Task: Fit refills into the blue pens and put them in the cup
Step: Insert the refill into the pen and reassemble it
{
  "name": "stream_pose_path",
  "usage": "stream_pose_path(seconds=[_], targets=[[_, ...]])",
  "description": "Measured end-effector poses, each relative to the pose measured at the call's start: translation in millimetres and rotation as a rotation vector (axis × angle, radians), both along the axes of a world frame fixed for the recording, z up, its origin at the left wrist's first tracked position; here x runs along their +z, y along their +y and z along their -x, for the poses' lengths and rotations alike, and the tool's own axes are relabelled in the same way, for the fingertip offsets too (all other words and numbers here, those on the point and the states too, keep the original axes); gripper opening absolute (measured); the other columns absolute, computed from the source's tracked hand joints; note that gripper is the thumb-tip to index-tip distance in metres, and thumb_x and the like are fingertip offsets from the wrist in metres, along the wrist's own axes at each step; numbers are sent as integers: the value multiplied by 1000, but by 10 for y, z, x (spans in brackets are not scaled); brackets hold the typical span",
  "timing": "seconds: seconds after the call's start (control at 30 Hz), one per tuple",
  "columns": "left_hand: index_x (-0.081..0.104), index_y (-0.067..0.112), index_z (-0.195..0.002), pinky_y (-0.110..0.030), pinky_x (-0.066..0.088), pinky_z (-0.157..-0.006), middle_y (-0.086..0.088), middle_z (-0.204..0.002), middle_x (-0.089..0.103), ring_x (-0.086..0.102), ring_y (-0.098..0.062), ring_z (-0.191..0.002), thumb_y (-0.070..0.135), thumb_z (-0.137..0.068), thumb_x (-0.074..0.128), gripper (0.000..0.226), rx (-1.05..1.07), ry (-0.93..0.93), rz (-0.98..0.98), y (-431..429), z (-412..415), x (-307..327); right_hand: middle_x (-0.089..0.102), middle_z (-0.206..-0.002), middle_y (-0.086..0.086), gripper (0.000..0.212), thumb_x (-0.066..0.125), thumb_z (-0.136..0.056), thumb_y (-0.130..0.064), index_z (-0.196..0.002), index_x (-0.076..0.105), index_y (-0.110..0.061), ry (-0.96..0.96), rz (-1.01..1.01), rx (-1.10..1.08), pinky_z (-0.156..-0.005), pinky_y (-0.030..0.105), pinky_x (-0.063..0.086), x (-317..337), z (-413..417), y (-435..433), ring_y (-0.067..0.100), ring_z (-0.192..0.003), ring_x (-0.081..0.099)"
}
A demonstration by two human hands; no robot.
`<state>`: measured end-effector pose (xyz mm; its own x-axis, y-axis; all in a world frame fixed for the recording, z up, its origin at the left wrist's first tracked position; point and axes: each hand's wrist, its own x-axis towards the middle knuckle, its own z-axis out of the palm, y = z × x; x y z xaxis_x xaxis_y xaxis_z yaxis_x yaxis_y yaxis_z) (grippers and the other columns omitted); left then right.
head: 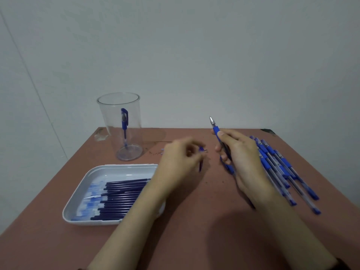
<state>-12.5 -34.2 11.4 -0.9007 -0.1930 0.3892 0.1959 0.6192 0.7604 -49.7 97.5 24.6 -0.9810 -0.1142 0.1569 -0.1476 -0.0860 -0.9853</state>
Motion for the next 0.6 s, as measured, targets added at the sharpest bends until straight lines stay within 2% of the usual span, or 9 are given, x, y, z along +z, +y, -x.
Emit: stream_pose_path(seconds=[0.07, 0.1, 0.17, 0.23, 0.33, 0.5, 0.6], targets=[[67, 18, -93, -28, 56, -70, -2, -78, 65, 64, -15, -68, 7, -86, 66, 13, 1, 56, -504, -109, -19, 94, 55, -59, 1, 16, 56, -94, -14, -96, 72, -14, 45, -54, 13, -43, 16, 32, -9, -17, -16, 6, -46, 41], [66, 15, -96, -27, 57, -70, -5, -81, 66, 66, -14, -70, 4, -87, 63, 14, -19, 70, -723, -158, -32, 127, 56, -60, 3, 15, 57, -94, -14, -93, 72, -16, 70, -80, 29, -43, 15, 34, -15, -31, -28, 4, -46, 43], [64, 10, -102, -21, 56, -69, -6, -85, 67, 67, -12, -73, 2, -90, 59, 16, -49, 84, -1026, -233, -54, 168, 58, -62, 5, 14, 59, -92, -13, -89, 71, -19, 117, -126, 61, -48, 18, 37, -26, -60, -54, 3, -47, 45], [62, 7, -104, -18, 56, -69, -5, -86, 67, 68, -10, -73, 0, -91, 56, 17, -70, 90, -1204, -278, -62, 188, 60, -61, 4, 15, 61, -90, -12, -86, 72, -22, 186, -186, 67, -57, 28, 41, -48, -71, -75, 4, -51, 48], [61, 4, -109, -17, 56, -69, -4, -86, 67, 69, -8, -73, -2, -91, 54, 21, -94, 95, -1290, -304, -53, 193, 60, -58, 0, 17, 63, -88, -11, -83, 72, -25, 249, -241, 66, -62, 33, 43, -74, -74, -89, 3, -51, 49], [62, 6, -106, -18, 56, -74, -7, -91, 67, 69, -9, -77, -3, -91, 53, 20, -126, 101, -1222, -288, -45, 177, 59, -55, -2, 25, 64, -87, -10, -76, 70, -31, 271, -259, 58, -59, 34, 45, -86, -70, -84, 4, -49, 48], [65, 9, -105, -19, 55, -75, -6, -93, 68, 69, -10, -82, -1, -90, 56, 20, -160, 89, -1159, -268, -55, 166, 59, -55, -5, 17, 64, -88, -13, -84, 72, -28, 291, -316, 60, -57, 29, 44, -91, -73, -75, 2, -49, 49]])
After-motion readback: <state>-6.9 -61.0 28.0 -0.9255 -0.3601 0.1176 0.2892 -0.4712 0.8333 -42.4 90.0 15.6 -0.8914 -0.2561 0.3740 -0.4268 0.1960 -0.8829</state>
